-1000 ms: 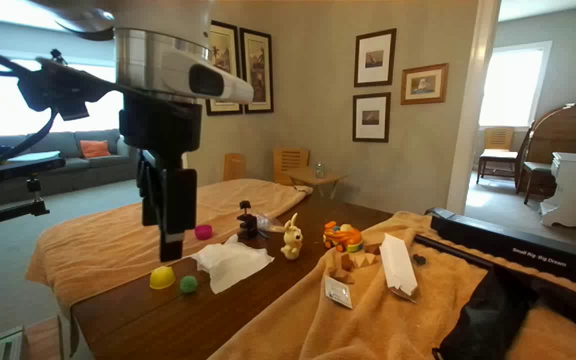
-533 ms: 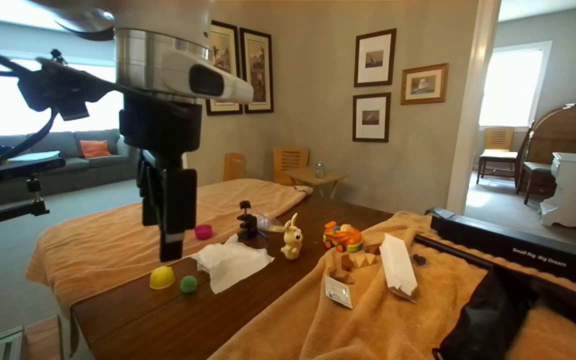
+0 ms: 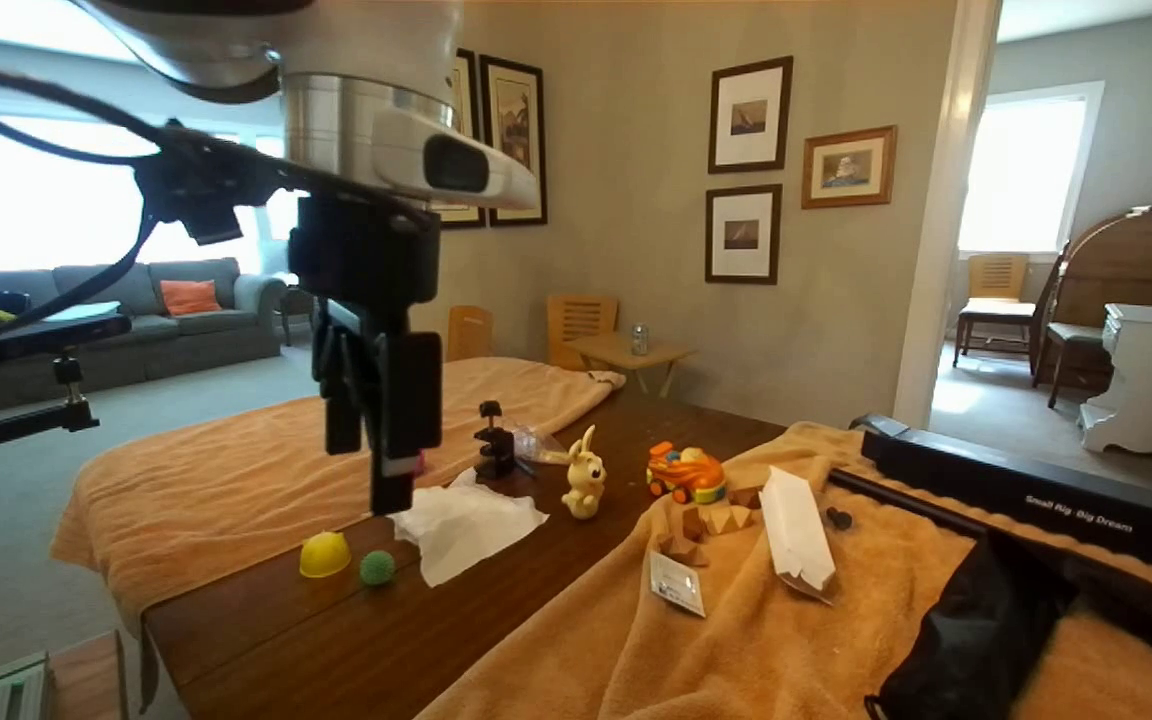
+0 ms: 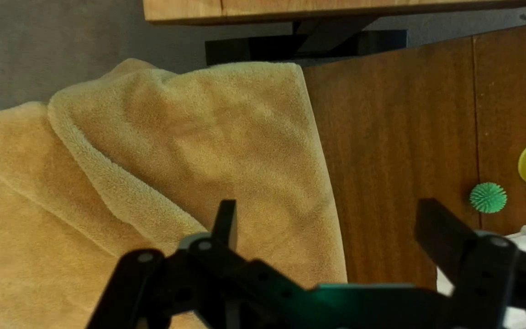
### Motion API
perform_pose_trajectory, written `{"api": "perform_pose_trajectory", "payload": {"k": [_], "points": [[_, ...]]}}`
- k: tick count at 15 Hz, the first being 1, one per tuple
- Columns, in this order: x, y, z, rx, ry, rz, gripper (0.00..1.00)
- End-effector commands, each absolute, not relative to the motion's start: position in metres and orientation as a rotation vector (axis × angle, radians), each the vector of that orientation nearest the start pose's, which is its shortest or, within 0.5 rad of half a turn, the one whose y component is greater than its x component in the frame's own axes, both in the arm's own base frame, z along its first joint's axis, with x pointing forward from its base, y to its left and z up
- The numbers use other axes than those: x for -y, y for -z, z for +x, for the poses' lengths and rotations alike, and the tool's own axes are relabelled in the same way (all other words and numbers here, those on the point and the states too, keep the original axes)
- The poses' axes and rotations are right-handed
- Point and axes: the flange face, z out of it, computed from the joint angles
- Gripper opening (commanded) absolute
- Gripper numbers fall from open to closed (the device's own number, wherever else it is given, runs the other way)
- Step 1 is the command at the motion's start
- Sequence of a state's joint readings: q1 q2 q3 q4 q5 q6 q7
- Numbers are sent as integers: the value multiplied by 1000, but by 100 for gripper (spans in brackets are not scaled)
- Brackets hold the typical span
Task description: Turn the black object to the left slightly
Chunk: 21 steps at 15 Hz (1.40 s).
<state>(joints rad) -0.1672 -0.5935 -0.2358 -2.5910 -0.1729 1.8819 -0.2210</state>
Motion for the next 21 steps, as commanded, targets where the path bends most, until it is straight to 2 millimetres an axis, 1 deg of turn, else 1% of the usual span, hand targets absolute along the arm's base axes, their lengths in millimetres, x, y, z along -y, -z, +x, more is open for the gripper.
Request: {"api": "perform_pose_trajectory", "payload": {"k": [1, 2, 3, 4, 5, 6, 7, 8, 10, 13, 14, 15, 17, 19, 21], "points": [[130, -408, 373, 82, -289, -3030, 100], [122, -404, 384, 143, -308, -3008, 100], [108, -398, 399, 219, -331, -2982, 100], [98, -396, 410, 295, -358, -2959, 100], [84, -393, 424, 385, -374, -2958, 100], [75, -392, 435, 419, -377, -2971, 100], [87, -394, 405, 325, -353, -3001, 100], [78, -391, 417, 369, -370, -3004, 100], [71, -387, 430, 401, -387, -3007, 100], [74, -387, 432, 403, -387, -3006, 100], [70, -384, 432, 569, -421, -2947, 100], [64, -382, 435, 662, -436, -2934, 100], [45, -376, 448, 828, -425, -2927, 100], [18, -369, 465, 982, -388, -2919, 100], [-10, -359, 484, 1108, -315, -2957, 100]]}}
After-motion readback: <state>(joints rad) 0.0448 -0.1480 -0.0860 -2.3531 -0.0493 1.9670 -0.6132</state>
